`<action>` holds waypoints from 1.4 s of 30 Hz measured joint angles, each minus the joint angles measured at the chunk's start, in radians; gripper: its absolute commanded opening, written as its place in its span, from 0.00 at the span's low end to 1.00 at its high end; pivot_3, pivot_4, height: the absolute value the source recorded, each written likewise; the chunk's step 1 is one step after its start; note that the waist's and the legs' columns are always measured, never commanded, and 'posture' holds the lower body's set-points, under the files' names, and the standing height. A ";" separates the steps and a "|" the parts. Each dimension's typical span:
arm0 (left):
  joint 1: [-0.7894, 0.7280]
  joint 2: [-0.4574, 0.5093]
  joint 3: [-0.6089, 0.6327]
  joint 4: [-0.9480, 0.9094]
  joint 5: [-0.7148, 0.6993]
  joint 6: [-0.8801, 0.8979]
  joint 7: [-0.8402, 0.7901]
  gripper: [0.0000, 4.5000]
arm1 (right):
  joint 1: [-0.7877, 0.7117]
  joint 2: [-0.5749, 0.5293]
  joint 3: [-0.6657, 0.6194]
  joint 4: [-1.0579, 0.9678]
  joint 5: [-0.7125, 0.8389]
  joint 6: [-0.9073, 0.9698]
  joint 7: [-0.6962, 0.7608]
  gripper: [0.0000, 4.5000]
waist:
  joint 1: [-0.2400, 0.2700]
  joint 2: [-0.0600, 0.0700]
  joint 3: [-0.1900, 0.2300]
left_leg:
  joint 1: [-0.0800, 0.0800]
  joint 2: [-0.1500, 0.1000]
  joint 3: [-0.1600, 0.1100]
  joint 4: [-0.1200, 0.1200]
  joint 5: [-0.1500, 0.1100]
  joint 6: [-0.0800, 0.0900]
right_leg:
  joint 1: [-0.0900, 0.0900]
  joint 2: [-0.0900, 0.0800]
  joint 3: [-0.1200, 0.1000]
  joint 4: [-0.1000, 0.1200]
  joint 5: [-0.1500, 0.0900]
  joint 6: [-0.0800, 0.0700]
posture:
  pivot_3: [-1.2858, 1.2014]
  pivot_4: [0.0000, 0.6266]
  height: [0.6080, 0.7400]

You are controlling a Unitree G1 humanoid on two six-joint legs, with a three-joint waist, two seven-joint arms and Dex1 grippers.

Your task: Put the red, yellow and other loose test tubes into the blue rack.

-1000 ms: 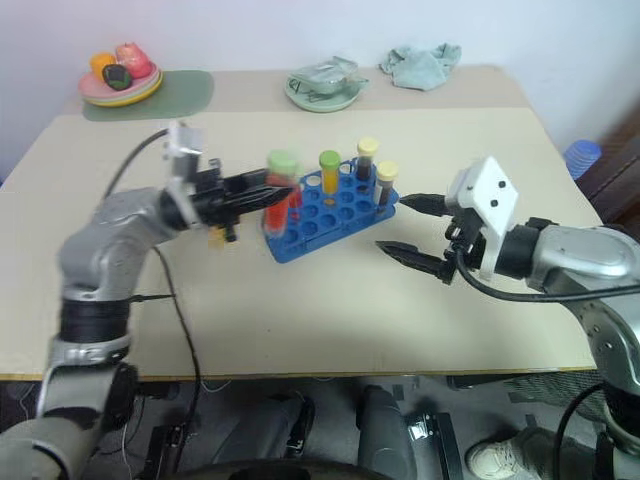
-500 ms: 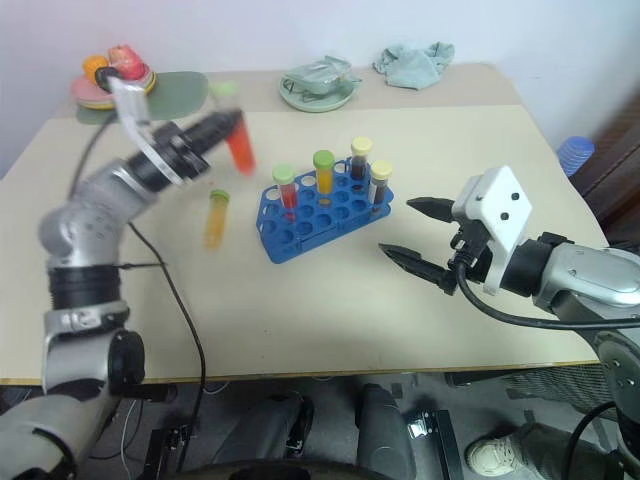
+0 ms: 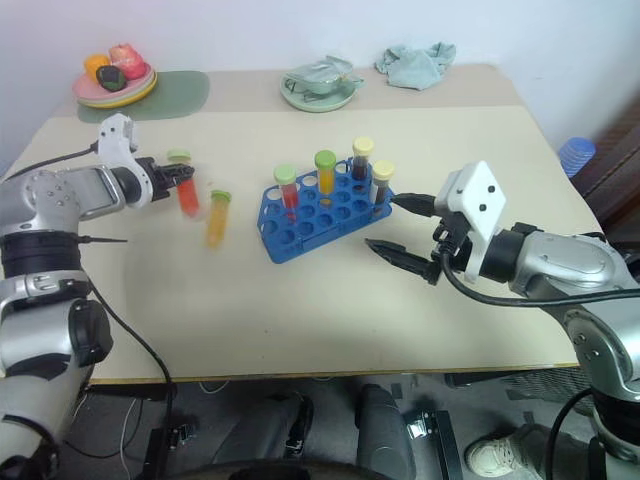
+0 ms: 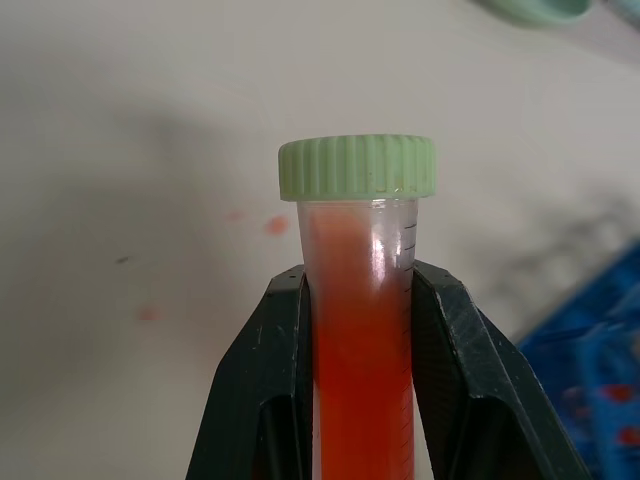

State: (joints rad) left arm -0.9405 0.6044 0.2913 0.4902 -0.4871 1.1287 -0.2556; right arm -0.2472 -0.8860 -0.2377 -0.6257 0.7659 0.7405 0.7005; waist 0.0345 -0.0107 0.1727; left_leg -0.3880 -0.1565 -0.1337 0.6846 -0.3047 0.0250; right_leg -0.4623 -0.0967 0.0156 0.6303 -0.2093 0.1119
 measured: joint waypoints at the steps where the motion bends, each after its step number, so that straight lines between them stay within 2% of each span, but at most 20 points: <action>1: 0.000 0.004 -0.003 0.015 0.014 -0.003 0.000 0.39 | 0.000 0.002 0.002 0.002 -0.005 -0.005 0.001 0.83 | 0.001 0.000 0.000 | 0.000 0.000 0.000 0.000 0.000 0.000 | 0.000 0.000 0.000 0.000 0.000 0.000 | 0.52 0.24 1.00; 2: 0.000 0.004 -0.005 0.026 0.024 -0.005 -0.001 0.45 | 0.000 0.003 0.003 0.002 -0.007 -0.007 0.001 0.83 | 0.002 0.000 0.000 | 0.000 0.000 0.000 0.000 0.000 0.000 | 0.000 0.000 0.000 0.000 0.000 0.000 | 0.52 0.24 1.00; 5: -0.006 0.002 -0.029 0.053 0.048 -0.019 -0.013 0.81 | 0.000 0.008 0.007 0.002 -0.012 -0.013 -0.001 0.83 | 0.004 0.000 0.000 | 0.000 0.000 0.000 0.000 0.000 0.000 | 0.000 0.000 0.000 0.000 0.000 0.000 | 0.52 0.24 1.00; 7: -0.019 -0.002 -0.037 0.059 0.056 -0.021 -0.029 0.98 | 0.000 0.011 0.009 0.002 -0.015 -0.014 -0.003 0.83 | 0.004 0.000 0.000 | 0.000 0.000 0.000 0.000 0.000 0.000 | 0.000 0.000 0.000 0.000 0.000 0.000 | 0.52 0.24 1.00; 11: -0.054 -0.006 -0.043 0.049 0.061 -0.023 -0.050 0.98 | 0.006 0.011 0.009 0.002 -0.015 -0.014 -0.005 0.83 | 0.002 0.000 0.000 | 0.000 0.000 0.000 0.000 0.000 0.000 | 0.000 0.000 0.000 0.000 0.000 0.000 | 0.52 0.24 1.00; 17: -0.066 -0.052 -0.117 -0.090 0.070 0.071 -0.038 0.98 | 0.014 0.011 0.008 0.002 -0.015 -0.014 -0.006 0.83 | 0.002 0.000 0.000 | 0.000 0.000 0.000 0.000 0.000 0.000 | 0.000 0.000 0.000 0.000 0.000 0.000 | 0.52 0.24 1.00; 25: -0.126 -0.119 -0.196 -0.135 0.145 0.366 0.075 0.98 | 0.013 0.004 -0.009 0.002 -0.009 -0.007 -0.003 0.83 | -0.003 0.000 0.000 | 0.000 0.000 0.000 0.000 0.000 0.000 | 0.000 0.000 0.000 0.001 0.000 0.000 | 0.52 0.24 1.00; 32: -0.153 -0.185 -0.146 -0.015 0.245 0.426 0.181 0.98 | 0.031 0.002 -0.022 0.000 0.000 0.012 -0.006 0.83 | 0.001 0.000 0.000 | 0.000 0.000 0.000 0.000 0.000 0.000 | 0.000 0.000 0.000 0.000 0.000 0.000 | 0.52 0.24 1.00; 42: -0.278 -0.272 -0.054 0.278 0.305 0.247 0.285 0.98 | 0.060 -0.006 -0.071 -0.026 0.025 0.026 -0.006 0.83 | 0.003 -0.001 0.000 | 0.000 0.000 0.000 0.000 0.000 0.000 | 0.000 0.000 0.000 0.000 0.000 0.000 | 0.52 0.24 1.00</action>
State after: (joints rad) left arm -1.2183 0.3322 0.2374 0.7684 -0.1817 1.3759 0.0292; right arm -0.1867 -0.8921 -0.3083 -0.6516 0.7905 0.7665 0.6947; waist 0.0373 -0.0113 0.1725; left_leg -0.3881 -0.1569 -0.1336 0.6848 -0.3046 0.0247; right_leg -0.4623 -0.0972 0.0157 0.6305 -0.2092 0.1122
